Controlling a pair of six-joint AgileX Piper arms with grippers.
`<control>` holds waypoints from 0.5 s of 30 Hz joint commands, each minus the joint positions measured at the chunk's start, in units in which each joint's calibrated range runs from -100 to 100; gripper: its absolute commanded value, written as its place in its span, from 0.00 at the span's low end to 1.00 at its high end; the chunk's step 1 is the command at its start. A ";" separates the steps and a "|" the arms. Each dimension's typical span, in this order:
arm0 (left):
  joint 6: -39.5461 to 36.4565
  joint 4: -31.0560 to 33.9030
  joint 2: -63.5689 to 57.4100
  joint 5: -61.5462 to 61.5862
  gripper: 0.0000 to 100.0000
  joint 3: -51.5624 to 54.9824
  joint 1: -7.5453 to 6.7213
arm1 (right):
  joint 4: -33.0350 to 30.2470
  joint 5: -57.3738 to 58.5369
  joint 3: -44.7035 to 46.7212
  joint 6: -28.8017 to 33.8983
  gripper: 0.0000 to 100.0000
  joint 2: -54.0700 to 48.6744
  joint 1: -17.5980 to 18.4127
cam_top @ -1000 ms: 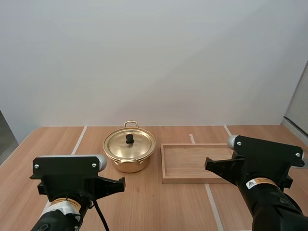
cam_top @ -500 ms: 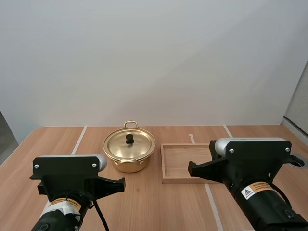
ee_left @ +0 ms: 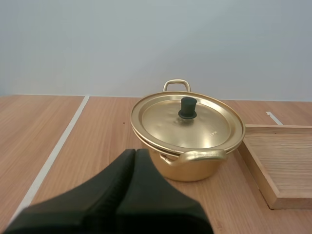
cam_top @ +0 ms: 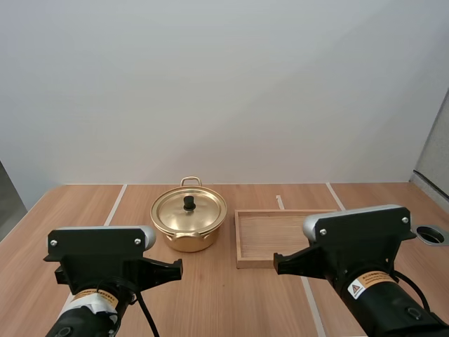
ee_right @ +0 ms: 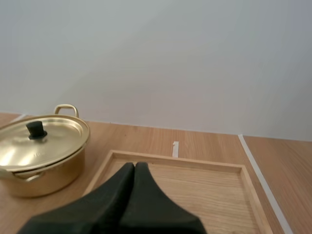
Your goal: Open the pot, put the pineapple inside, and close it
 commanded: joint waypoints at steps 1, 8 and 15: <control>-0.48 0.30 -0.24 -0.60 0.00 0.00 -0.29 | -5.08 6.60 3.93 0.51 0.00 -0.38 0.13; -0.48 0.30 -0.24 -0.60 0.00 0.00 -0.29 | -4.76 11.87 3.93 0.41 0.00 -0.38 0.13; -0.48 0.30 -0.24 -0.60 0.00 0.00 -0.29 | -5.36 11.87 3.93 0.50 0.00 -0.38 0.13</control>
